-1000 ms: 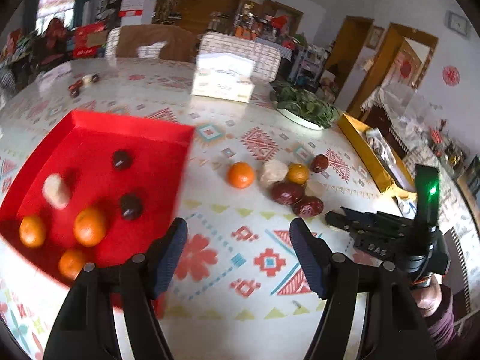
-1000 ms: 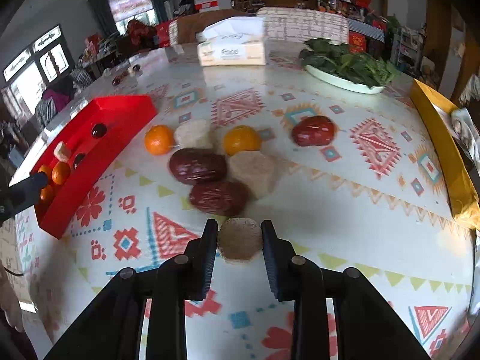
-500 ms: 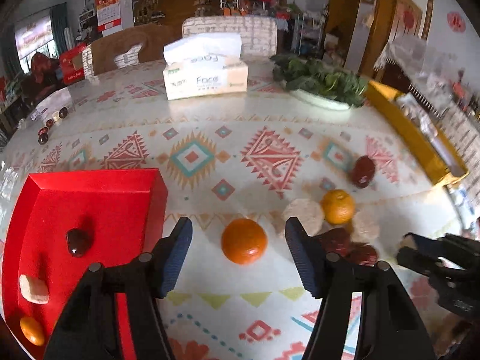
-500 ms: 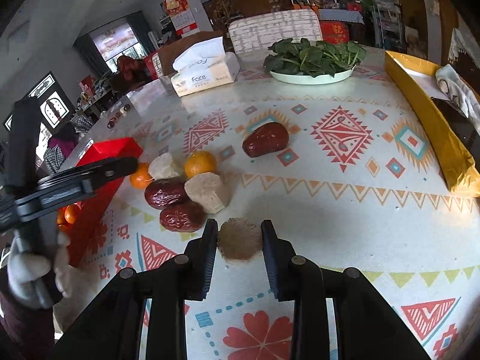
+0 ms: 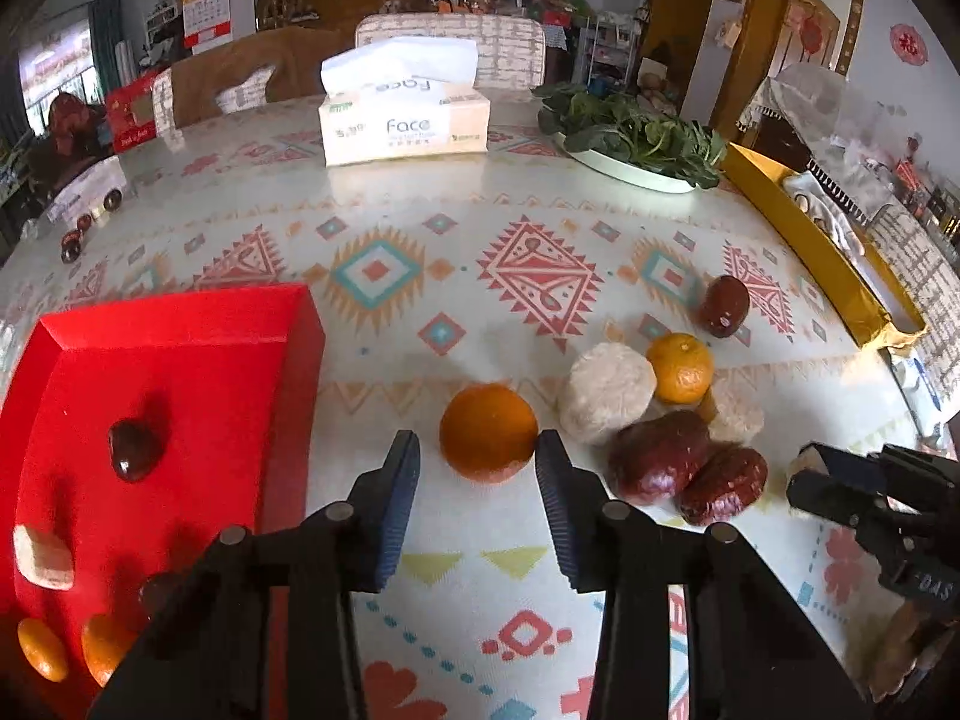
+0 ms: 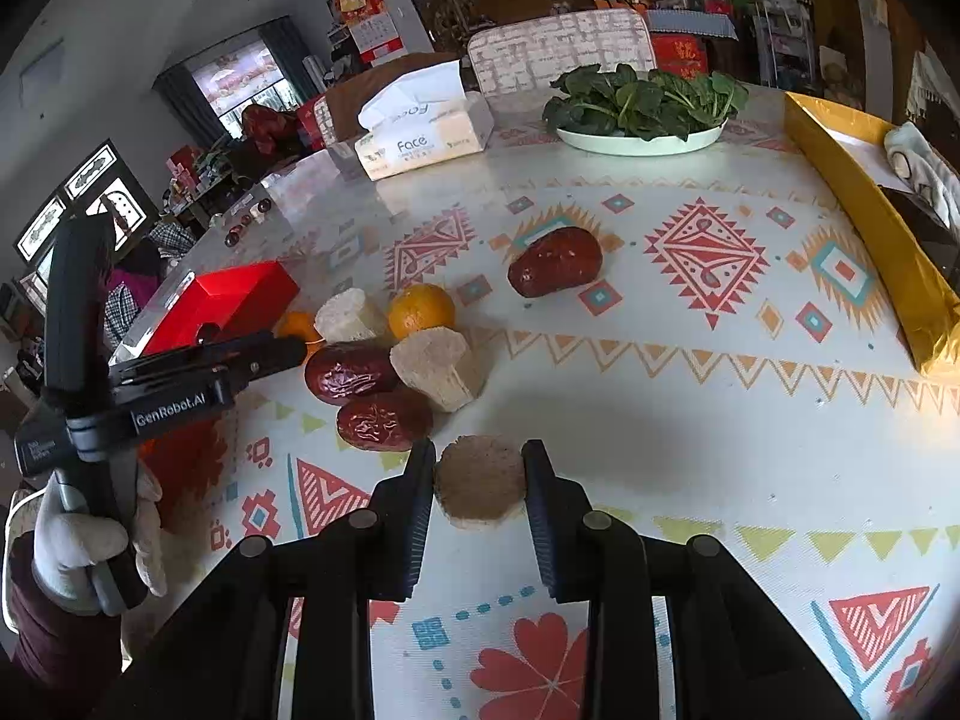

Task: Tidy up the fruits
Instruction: 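Grasp a brown rice cake with the right gripper while the left grasps an orange, then carry the rice cake and orange into the red tray and open both grippers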

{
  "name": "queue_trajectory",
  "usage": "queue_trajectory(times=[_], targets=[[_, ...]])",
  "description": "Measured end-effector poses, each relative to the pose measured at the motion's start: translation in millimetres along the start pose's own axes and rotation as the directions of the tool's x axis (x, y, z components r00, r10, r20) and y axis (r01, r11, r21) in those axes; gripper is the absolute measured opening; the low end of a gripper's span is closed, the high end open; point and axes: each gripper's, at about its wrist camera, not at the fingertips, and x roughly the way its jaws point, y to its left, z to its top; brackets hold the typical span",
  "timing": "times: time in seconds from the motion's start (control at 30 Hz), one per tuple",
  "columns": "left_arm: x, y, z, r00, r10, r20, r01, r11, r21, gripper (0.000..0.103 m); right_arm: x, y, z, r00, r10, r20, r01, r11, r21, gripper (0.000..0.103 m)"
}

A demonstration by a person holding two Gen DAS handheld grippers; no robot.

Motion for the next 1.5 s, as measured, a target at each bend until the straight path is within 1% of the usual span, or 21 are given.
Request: queue_trajectory(times=[0.1, 0.17, 0.2, 0.23, 0.27, 0.3, 0.37, 0.47, 0.57, 0.63, 0.73, 0.8, 0.9, 0.93, 1.0, 1.13, 1.27, 1.33, 1.37, 1.43, 1.5], targets=[[5, -3, 5, 1.000, 0.028, 0.000, -0.028, 1.000, 0.006, 0.047, 3, 1, 0, 1.000, -0.005, -0.005, 0.005, 1.000, -0.006, 0.032], [8, -6, 7, 1.000, 0.031, 0.002, -0.031, 0.999, 0.009, 0.047, 4, 1, 0, 1.000, -0.007, -0.009, 0.007, 1.000, -0.004, 0.032], [9, -7, 7, 0.999, 0.032, 0.006, -0.032, 0.999, 0.009, 0.046, 4, 0, 0, 1.000, -0.006, -0.009, 0.006, 1.000, -0.002, 0.032], [8, -8, 5, 0.999, 0.031, 0.010, -0.031, 1.000, 0.006, 0.042, 4, 0, 0, 1.000, -0.007, -0.009, 0.007, 1.000, -0.003, 0.032], [8, -9, 4, 1.000, 0.029, 0.010, -0.029, 1.000, 0.003, 0.033, 4, 0, 0, 1.000, -0.008, -0.008, 0.008, 1.000, -0.004, 0.032], [6, -9, 1, 0.999, 0.027, 0.018, -0.027, 1.000, -0.004, 0.033, 4, 1, 0, 1.000, -0.009, -0.008, 0.009, 1.000, -0.006, 0.032], [-1, -6, -4, 0.999, -0.013, 0.032, 0.014, 0.999, -0.035, 0.033, 4, 1, 0, 1.000, -0.005, -0.008, 0.005, 1.000, -0.009, 0.032], [-24, 0, -11, 0.994, -0.063, 0.086, 0.070, 0.994, -0.087, 0.033, 4, 2, 0, 1.000, 0.000, -0.005, 0.000, 1.000, -0.015, 0.032], [-60, 14, -22, 0.981, -0.110, 0.159, 0.133, 0.981, -0.142, 0.033, -1, 5, -1, 1.000, 0.016, 0.023, -0.015, 0.999, -0.030, 0.032], [-79, 26, -28, 0.974, -0.120, 0.192, 0.152, 0.974, -0.166, 0.033, -4, 9, -2, 0.999, 0.025, 0.037, -0.023, 0.999, -0.044, 0.032], [-104, 51, -32, 0.971, -0.103, 0.217, 0.146, 0.971, -0.191, 0.033, -7, 14, -1, 0.995, 0.088, 0.043, -0.087, 0.995, -0.043, 0.032], [-116, 73, -34, 0.971, -0.073, 0.227, 0.123, 0.969, -0.213, 0.033, -6, 17, 3, 0.986, 0.161, 0.032, -0.161, 0.987, -0.005, 0.032], [-126, 108, -34, 0.973, -0.001, 0.230, 0.059, 0.967, -0.247, 0.033, -3, 29, 12, 0.958, 0.286, 0.012, -0.286, 0.957, 0.056, 0.032], [-126, 117, -33, 0.974, 0.016, 0.226, 0.043, 0.966, -0.253, 0.033, -1, 37, 17, 0.948, 0.319, 0.005, -0.318, 0.946, 0.066, 0.032], [-125, 135, -31, 0.976, 0.046, 0.212, 0.011, 0.964, -0.264, 0.033, 3, 56, 24, 0.938, 0.347, -0.012, -0.346, 0.936, 0.058, 0.032], [-108, 173, -25, 0.984, 0.094, 0.153, -0.044, 0.952, -0.302, 0.033, 21, 114, 44, 0.936, 0.347, -0.061, -0.349, 0.936, -0.036, 0.032], [-86, 206, -22, 0.991, 0.096, 0.097, -0.056, 0.936, -0.348, 0.033, 46, 170, 55, 0.932, 0.342, -0.121, -0.355, 0.928, -0.116, 0.032], [-76, 215, -23, 0.993, 0.096, 0.072, -0.064, 0.931, -0.359, 0.033, 64, 198, 59, 0.938, 0.315, -0.145, -0.336, 0.928, -0.160, 0.032], [-72, 218, -23, 0.993, 0.096, 0.060, -0.068, 0.930, -0.360, 0.033, 70, 205, 59, 0.941, 0.304, -0.152, -0.328, 0.928, -0.176, 0.032], [-65, 223, -22, 0.994, 0.104, 0.044, -0.081, 0.929, -0.362, 0.033, 88, 223, 60, 0.955, 0.249, -0.164, -0.281, 0.934, -0.220, 0.032], [-60, 229, -22, 0.995, 0.096, 0.036, -0.076, 0.924, -0.374, 0.033, 106, 234, 62, 0.962, 0.210, -0.175, -0.249, 0.937, -0.243, 0.032]])
